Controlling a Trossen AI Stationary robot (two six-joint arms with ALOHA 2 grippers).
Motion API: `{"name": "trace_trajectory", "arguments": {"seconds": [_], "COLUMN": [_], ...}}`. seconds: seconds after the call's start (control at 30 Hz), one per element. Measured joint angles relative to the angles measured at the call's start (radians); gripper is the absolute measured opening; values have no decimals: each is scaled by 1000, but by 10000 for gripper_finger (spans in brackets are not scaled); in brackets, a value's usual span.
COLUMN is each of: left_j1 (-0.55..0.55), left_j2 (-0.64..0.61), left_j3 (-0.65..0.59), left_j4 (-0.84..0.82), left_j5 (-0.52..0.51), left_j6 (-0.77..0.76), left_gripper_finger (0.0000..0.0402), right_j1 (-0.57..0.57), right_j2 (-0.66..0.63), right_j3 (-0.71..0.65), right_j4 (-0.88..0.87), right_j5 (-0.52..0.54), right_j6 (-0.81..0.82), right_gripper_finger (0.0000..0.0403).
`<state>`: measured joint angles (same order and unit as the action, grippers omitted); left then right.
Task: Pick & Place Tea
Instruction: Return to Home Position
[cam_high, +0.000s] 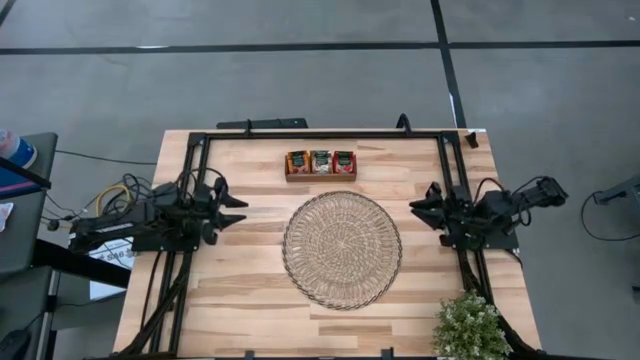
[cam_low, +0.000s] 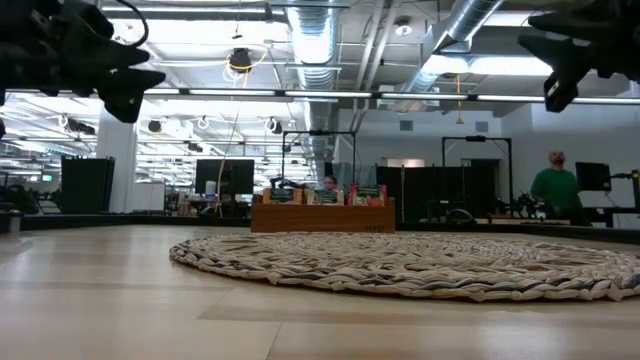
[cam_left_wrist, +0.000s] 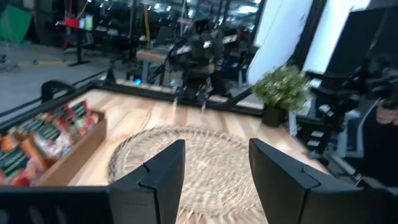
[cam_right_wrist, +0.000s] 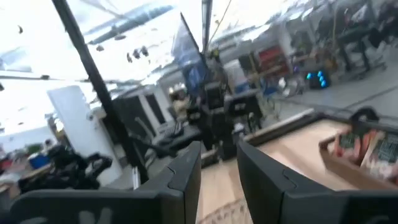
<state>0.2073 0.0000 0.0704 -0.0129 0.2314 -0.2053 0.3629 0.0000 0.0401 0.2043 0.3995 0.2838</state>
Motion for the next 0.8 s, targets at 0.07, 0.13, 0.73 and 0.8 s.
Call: {"name": "trace_trajectory", "arguments": {"seconds": [0.07, 0.13, 0.73, 0.8], "left_j1": [0, 0, 0, 0], "left_j2": [-1, 0, 13, 13], "left_j3": [-2, -3, -59, -59], "left_j4": [11, -1, 56, 53], "left_j5": [11, 15, -62, -62], "left_j6": [-11, -21, -153, -194], "left_gripper_finger": [170, 170, 170, 170], "right_j1": [-13, -20, -112, -112], "right_j2": [2, 2, 2, 2], "right_j3": [2, 5, -29, -28], "right_j4": [-23, -52, -146, -148], "right_j5": [-36, -51, -59, -59], "right_j6": [4, 33, 22, 22], "right_gripper_finger": [97, 97, 97, 97]}}
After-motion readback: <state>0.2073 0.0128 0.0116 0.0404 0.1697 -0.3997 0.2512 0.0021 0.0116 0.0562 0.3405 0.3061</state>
